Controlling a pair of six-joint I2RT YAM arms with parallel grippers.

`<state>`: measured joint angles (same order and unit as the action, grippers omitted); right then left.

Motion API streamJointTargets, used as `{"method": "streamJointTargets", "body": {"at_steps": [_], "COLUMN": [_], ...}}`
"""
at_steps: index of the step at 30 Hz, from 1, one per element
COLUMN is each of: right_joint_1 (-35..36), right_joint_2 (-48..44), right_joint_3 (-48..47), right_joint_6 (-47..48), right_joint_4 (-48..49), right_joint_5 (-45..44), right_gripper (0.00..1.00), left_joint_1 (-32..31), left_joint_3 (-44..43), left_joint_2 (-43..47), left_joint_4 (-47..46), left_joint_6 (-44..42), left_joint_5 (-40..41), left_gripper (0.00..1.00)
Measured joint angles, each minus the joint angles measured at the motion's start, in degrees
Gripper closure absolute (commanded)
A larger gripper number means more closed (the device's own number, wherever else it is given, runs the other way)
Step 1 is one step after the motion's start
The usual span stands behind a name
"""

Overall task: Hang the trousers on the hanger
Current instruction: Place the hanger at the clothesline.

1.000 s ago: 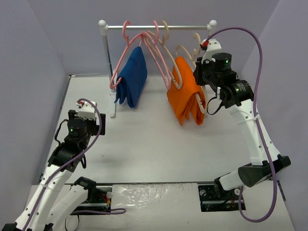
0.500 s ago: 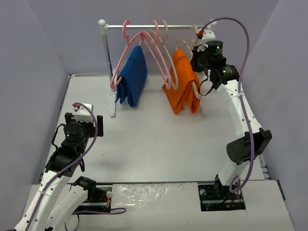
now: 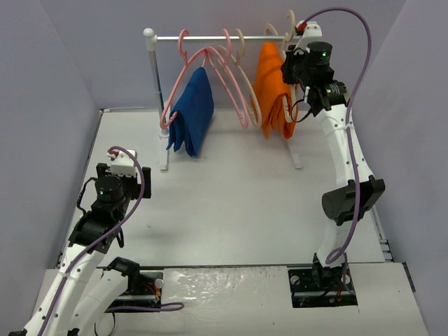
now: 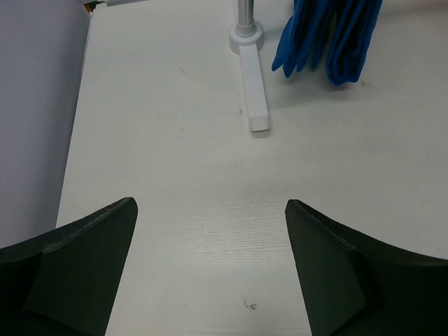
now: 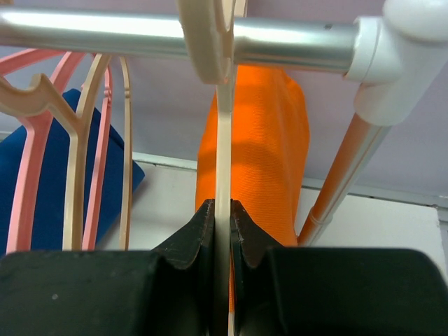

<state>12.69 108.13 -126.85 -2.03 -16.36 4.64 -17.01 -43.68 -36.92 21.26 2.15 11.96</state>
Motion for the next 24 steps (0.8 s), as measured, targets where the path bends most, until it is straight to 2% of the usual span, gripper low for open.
{"method": "streamJointTargets", "body": {"at_steps": [19, 20, 22, 24], "right_joint_1": [0.0, 0.0, 0.0, 0.0], "right_joint_2": [4.9, 4.9, 4.7, 4.4], "right_joint_3": [1.6, 1.7, 2.2, 2.9], "right_joint_6": [-1.3, -1.4, -1.5, -1.7], "right_joint_4": [-1.4, -1.3, -0.9, 0.3], "right_joint_5": [3.9, 4.0, 4.0, 3.9], "right_gripper": [1.00, 0.97, 0.79, 0.65], "left_joint_1": [0.7, 0.7, 0.7, 0.7], "left_joint_3": [0.0, 0.0, 0.0, 0.0], "left_joint_2": [-0.6, -0.6, -0.6, -0.6], "left_joint_4": [0.0, 0.0, 0.0, 0.0], "left_joint_6": [0.0, 0.0, 0.0, 0.0], "left_joint_5": [-1.1, -1.2, -1.3, -1.4], "left_gripper": [0.15, 0.16, 0.16, 0.15]}}
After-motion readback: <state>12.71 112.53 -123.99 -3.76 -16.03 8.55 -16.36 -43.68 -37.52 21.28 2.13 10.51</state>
